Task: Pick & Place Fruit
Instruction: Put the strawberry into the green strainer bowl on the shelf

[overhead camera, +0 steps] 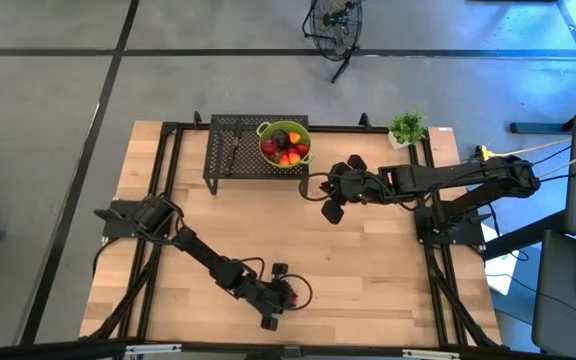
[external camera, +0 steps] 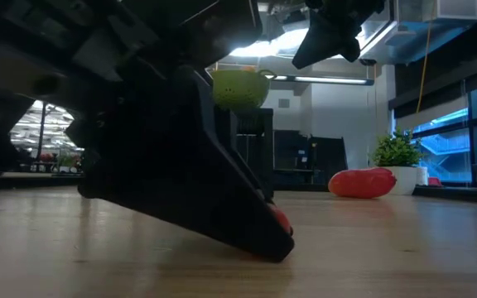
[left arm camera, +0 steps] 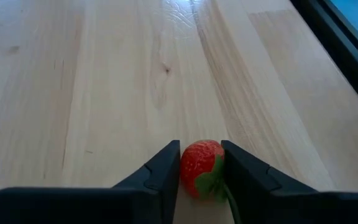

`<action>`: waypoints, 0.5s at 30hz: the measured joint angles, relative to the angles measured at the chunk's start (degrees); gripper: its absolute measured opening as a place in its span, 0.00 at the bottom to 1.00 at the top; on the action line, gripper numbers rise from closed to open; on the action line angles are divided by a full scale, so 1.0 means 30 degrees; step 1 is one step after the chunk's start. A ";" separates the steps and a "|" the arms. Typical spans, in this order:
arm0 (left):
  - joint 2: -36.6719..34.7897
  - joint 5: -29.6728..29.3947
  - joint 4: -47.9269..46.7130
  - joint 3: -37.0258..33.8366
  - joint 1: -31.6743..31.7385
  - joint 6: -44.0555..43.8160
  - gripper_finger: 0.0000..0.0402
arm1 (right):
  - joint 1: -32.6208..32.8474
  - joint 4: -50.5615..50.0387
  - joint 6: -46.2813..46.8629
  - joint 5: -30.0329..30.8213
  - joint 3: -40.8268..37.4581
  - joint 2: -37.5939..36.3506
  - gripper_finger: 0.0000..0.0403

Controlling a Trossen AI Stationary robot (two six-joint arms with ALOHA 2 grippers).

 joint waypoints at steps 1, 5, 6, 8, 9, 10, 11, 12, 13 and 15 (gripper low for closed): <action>0.0000 -0.0013 -0.0013 0.0000 -0.0007 0.0002 0.27 | 0.0000 -0.0004 0.0004 -0.0004 0.0000 0.0000 0.13; -0.0007 -0.0006 -0.0035 0.0000 -0.0020 0.0002 0.25 | 0.0000 -0.0007 0.0080 -0.0004 0.0000 0.0000 0.13; -0.0007 0.0022 -0.0035 0.0000 -0.0020 0.0009 0.25 | 0.0000 0.0000 0.0140 -0.0004 0.0000 0.0005 0.12; -0.0013 0.0051 -0.0042 0.0000 -0.0020 0.0002 0.24 | 0.0000 -0.0004 0.0179 -0.0004 0.0000 0.0000 0.11; -0.0015 0.0053 -0.0042 0.0000 -0.0020 0.0005 0.23 | 0.0000 -0.0007 0.0179 -0.0004 0.0000 0.0000 0.11; -0.0015 0.0053 -0.0042 0.0000 -0.0020 0.0008 0.23 | 0.0000 -0.0007 0.0179 -0.0004 0.0000 0.0000 0.10; -0.0015 0.0053 -0.0042 0.0000 -0.0032 0.0009 0.23 | 0.0004 -0.0010 0.0179 -0.0004 0.0000 0.0004 0.10; -0.0015 0.0053 -0.0042 0.0000 -0.0048 0.0007 0.23 | 0.0016 -0.0042 0.0179 -0.0005 0.0000 0.0000 0.09; -0.0015 0.0051 -0.0042 0.0000 -0.0066 0.0009 0.23 | 0.0045 -0.0130 0.0186 -0.0004 0.0000 0.0000 0.09; -0.0018 0.0053 -0.0045 0.0000 -0.0103 0.0013 0.23 | 0.0135 -0.0350 0.0179 0.0004 0.0000 0.0004 0.08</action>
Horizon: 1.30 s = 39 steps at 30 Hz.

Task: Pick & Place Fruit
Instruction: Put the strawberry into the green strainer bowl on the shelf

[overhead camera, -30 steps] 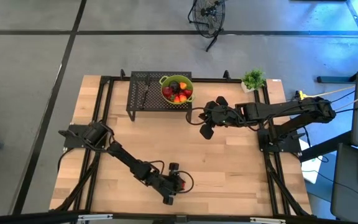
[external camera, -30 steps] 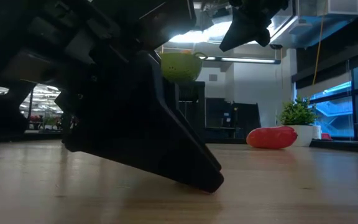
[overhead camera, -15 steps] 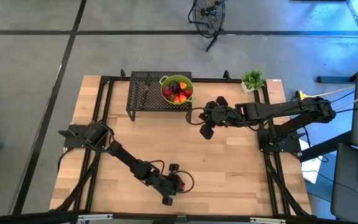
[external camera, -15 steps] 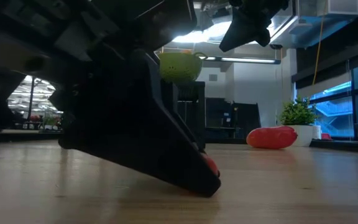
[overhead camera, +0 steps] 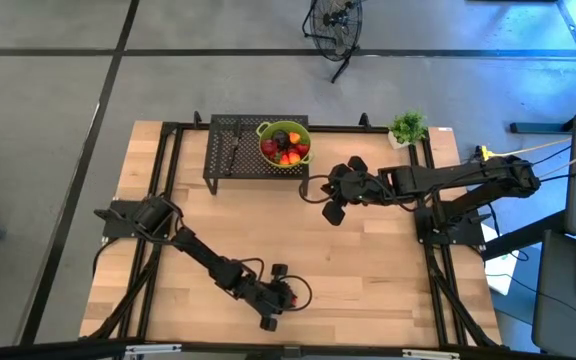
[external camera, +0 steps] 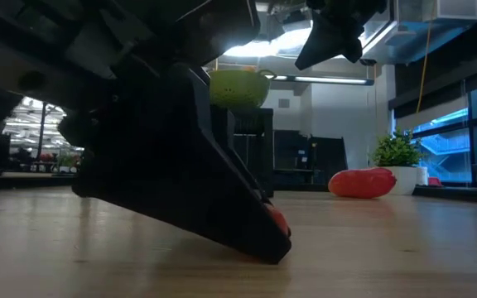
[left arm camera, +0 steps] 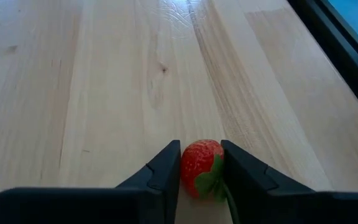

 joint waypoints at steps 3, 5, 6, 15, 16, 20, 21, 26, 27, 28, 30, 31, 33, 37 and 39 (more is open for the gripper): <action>-0.0106 0.0182 -0.0098 0.0000 -0.0026 -0.0003 0.23 | 0.0188 -0.0102 0.0002 0.0148 0.0000 -0.0004 0.06; -0.0239 0.0182 -0.0203 -0.0015 -0.0026 0.0085 0.23 | 0.0355 -0.0096 0.0051 0.0577 0.0000 -0.0004 0.05; -0.0382 0.0189 -0.0280 -0.0029 -0.0041 0.0180 0.23 | 0.0414 -0.0107 0.0024 0.0764 0.0000 -0.0004 0.05; -0.2745 -0.0021 -0.1405 -0.0029 0.0246 0.1452 0.23 | 0.0630 -0.0624 -0.0525 0.1942 0.0000 -0.1167 0.02; -0.3025 -0.0047 -0.1477 -0.0023 0.0349 0.1750 0.23 | 0.0630 -0.0716 -0.0532 0.2006 0.0000 -0.1388 0.02; -0.4214 -0.0083 -0.2221 -0.0007 0.0862 0.2925 0.23 | 0.0630 -0.1249 -0.0591 0.2295 0.0000 -0.2258 0.04; -0.4550 -0.0121 -0.2524 -0.0007 0.0998 0.3175 0.23 | 0.0630 -0.1448 -0.0590 0.2288 0.0000 -0.2449 0.04; -0.6041 -0.0843 -0.3928 -0.0007 0.1791 0.4239 0.23 | 0.0630 -0.2499 -0.0439 0.2592 0.0000 -0.2971 0.05; -0.6361 -0.1155 -0.4264 -0.0007 0.1957 0.4421 0.23 | 0.0630 -0.2780 -0.0437 0.2667 0.0000 -0.3041 0.05; -0.6709 -0.1468 -0.4650 -0.0007 0.2089 0.4640 0.24 | 0.0630 -0.3035 -0.0430 0.2720 0.0000 -0.3083 0.05; -0.7341 -0.1838 -0.5144 -0.0007 0.2391 0.4958 0.24 | 0.0630 -0.3212 -0.0430 0.2725 0.0000 -0.3085 0.04; -0.7641 -0.1992 -0.5369 -0.0007 0.2549 0.5130 0.24 | 0.0630 -0.3306 -0.0430 0.2725 0.0000 -0.3085 0.03; -0.8212 -0.2286 -0.5757 -0.0007 0.2820 0.5494 0.24 | 0.0630 -0.3315 -0.0444 0.2725 0.0000 -0.3085 0.02; -0.9247 -0.2875 -0.6226 0.0007 0.3469 0.6309 0.24 | 0.0630 -0.3989 -0.0452 0.3166 0.0000 -0.3125 0.02; -0.9778 -0.3105 -0.6446 0.0007 0.3830 0.6790 0.24 | 0.0630 -0.4620 -0.0433 0.3642 0.0000 -0.3158 0.03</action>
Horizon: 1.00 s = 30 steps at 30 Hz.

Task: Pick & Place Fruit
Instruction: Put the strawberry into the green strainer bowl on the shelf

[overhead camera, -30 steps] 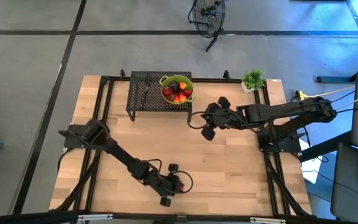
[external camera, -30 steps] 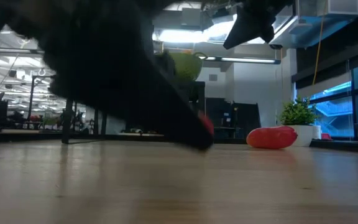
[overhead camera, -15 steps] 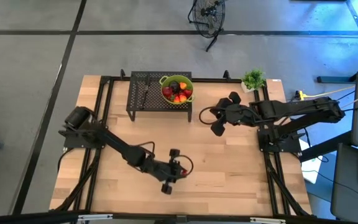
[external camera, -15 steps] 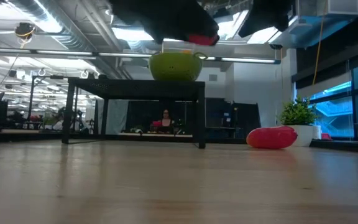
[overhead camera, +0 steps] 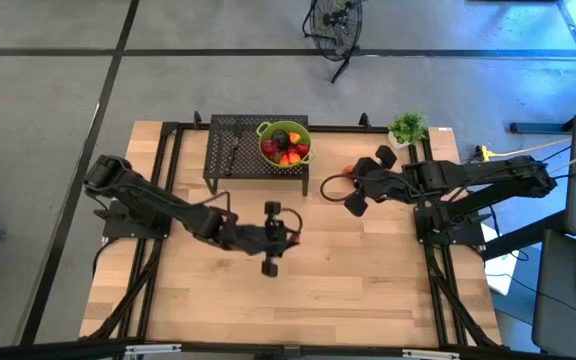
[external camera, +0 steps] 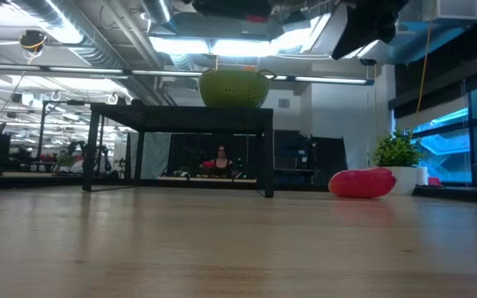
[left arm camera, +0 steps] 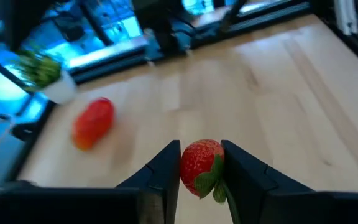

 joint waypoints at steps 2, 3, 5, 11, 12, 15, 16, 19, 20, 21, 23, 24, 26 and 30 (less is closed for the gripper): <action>-0.0536 -0.0043 -0.0266 0.0000 0.0386 0.0513 0.24 | 0.0000 -0.0655 0.0073 0.0263 0.0000 -0.0051 0.04; -0.0786 -0.0039 -0.0292 0.0000 0.0605 0.0736 0.24 | -0.0007 -0.0909 0.0083 0.0392 0.0000 -0.0096 0.04; -0.1306 -0.0041 -0.0530 0.0000 0.1096 0.1255 0.24 | -0.0015 -0.1218 0.0076 0.0549 0.0000 -0.0109 0.05; -0.2768 -0.0037 -0.0847 0.0000 0.2882 0.2615 0.24 | -0.0015 -0.2189 0.0067 0.1434 0.0000 -0.0182 0.05; -0.3019 -0.0040 -0.0933 0.0000 0.3207 0.2801 0.24 | -0.0015 -0.2302 0.0058 0.1594 0.0000 -0.0182 0.04; -0.3611 -0.0035 -0.1145 0.0000 0.4265 0.3332 0.24 | -0.0015 -0.2941 -0.0011 0.1643 0.0000 -0.0182 0.03; -0.3805 -0.0028 -0.1240 0.0000 0.4643 0.3577 0.24 | -0.0015 -0.3171 -0.0018 0.1673 0.0000 -0.0182 0.03; -0.4239 0.0266 -0.1189 0.0000 0.5864 0.4118 0.24 | -0.0015 -0.3903 0.0123 0.2154 0.0000 -0.0182 0.02; -0.4335 0.0561 -0.1199 0.0000 0.6288 0.4198 0.24 | -0.0015 -0.4131 0.0194 0.2281 0.0000 -0.0182 0.02; -0.4412 0.0873 -0.1186 0.0000 0.6728 0.4222 0.24 | -0.0015 -0.4335 0.0315 0.2349 0.0000 -0.0182 0.03; -0.4455 0.1705 -0.1173 0.0000 0.7682 0.4251 0.24 | -0.0015 -0.4754 0.0595 0.2484 0.0000 -0.0182 0.03; -0.4455 0.2033 -0.1184 0.0000 0.8165 0.4258 0.24 | -0.0015 -0.4916 0.0665 0.2567 0.0000 -0.0182 0.03; -0.4448 0.2810 -0.1195 0.0000 0.9155 0.4303 0.24 | -0.0015 -0.5187 0.0812 0.2587 0.0000 -0.0182 0.04; -0.4361 0.4630 -0.1260 0.0000 1.1057 0.4404 0.24 | -0.0015 -0.5478 0.1137 0.2587 0.0000 -0.0182 0.04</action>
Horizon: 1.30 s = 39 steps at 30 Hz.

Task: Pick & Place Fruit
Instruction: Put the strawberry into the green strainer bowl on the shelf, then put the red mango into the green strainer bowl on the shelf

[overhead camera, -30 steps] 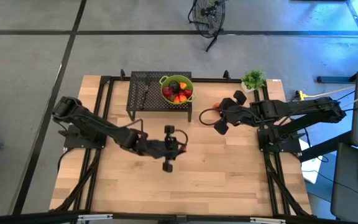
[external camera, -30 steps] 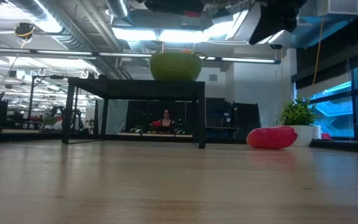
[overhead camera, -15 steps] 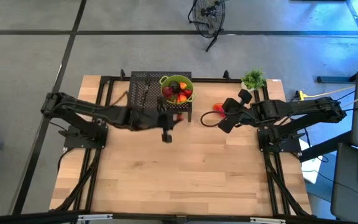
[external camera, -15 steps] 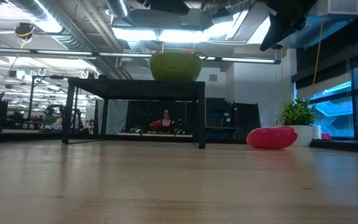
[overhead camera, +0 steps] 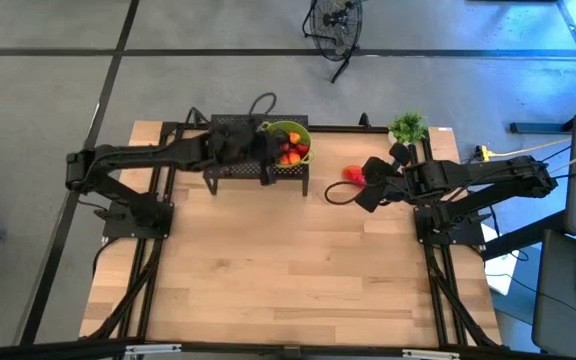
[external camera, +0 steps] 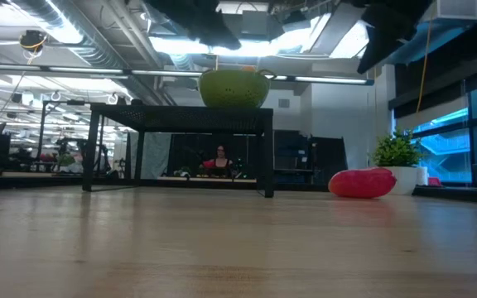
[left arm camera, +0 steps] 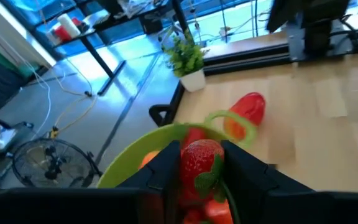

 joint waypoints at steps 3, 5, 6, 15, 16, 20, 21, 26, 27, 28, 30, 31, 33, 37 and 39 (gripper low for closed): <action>0.0000 0.0958 0.0033 0.0000 0.1211 0.0000 0.24 | 0.0000 0.0175 -0.0021 0.0015 -0.0295 0.0000 0.03; 0.0000 0.1468 -0.0008 0.0000 0.2021 0.0007 0.24 | 0.0000 0.0161 -0.0011 0.0117 -0.0751 0.0007 0.02; 0.0000 0.1703 -0.0028 0.0000 0.2406 0.0007 0.24 | 0.0000 0.0168 0.0015 0.0341 -0.0989 0.0007 0.02; 0.0000 0.4147 -0.0794 0.0000 0.4561 0.0000 0.24 | 0.0000 0.0313 0.1782 0.0889 -0.2332 0.0007 0.05; 0.0000 0.4330 -0.0762 0.0000 0.4639 0.0000 0.24 | 0.0000 0.0299 0.2010 0.0888 -0.2346 0.0007 0.05; 0.0000 0.4880 -0.0627 0.0000 0.4700 -0.0175 0.24 | 0.0000 0.0333 0.2811 0.0852 -0.2353 0.0007 0.04; 0.0000 0.4902 -0.0604 0.0000 0.4698 -0.0334 0.24 | 0.0000 0.0365 0.2985 0.0852 -0.2353 0.0007 0.03; 0.0000 0.4924 -0.0604 0.0000 0.4685 -0.0675 0.24 | 0.0000 0.1002 0.3607 0.0852 -0.2353 0.0007 0.01; 0.0000 0.4922 -0.0604 0.0000 0.4685 -0.0730 0.24 | 0.0000 0.1218 0.3712 0.0852 -0.2347 0.0034 0.01; 0.0000 0.4922 -0.0604 0.0000 0.4685 -0.0816 0.24 | 0.0000 0.1415 0.3804 0.0852 -0.2353 0.0079 0.01; 0.0000 0.4922 -0.0604 0.0000 0.4685 -0.0851 0.24 | 0.0000 0.1519 0.3925 0.0845 -0.2353 0.0131 0.02; 0.0000 0.4922 -0.0604 0.0000 0.4685 -0.0823 0.25 | 0.0000 0.1545 0.3998 0.0848 -0.2353 0.0124 0.03; 0.0000 0.4915 -0.0604 0.0000 0.4685 -0.0646 0.27 | 0.0000 0.1617 0.4108 0.1047 -0.2353 0.0131 0.04; 0.0000 0.4896 -0.0604 0.0000 0.4685 -0.0056 0.32 | -0.0020 0.1610 0.4506 0.1830 -0.2353 0.0124 0.05; 0.0000 0.4893 -0.0604 0.0000 0.4685 0.0268 0.35 | -0.0115 0.1616 0.4498 0.1850 -0.2353 0.0124 0.04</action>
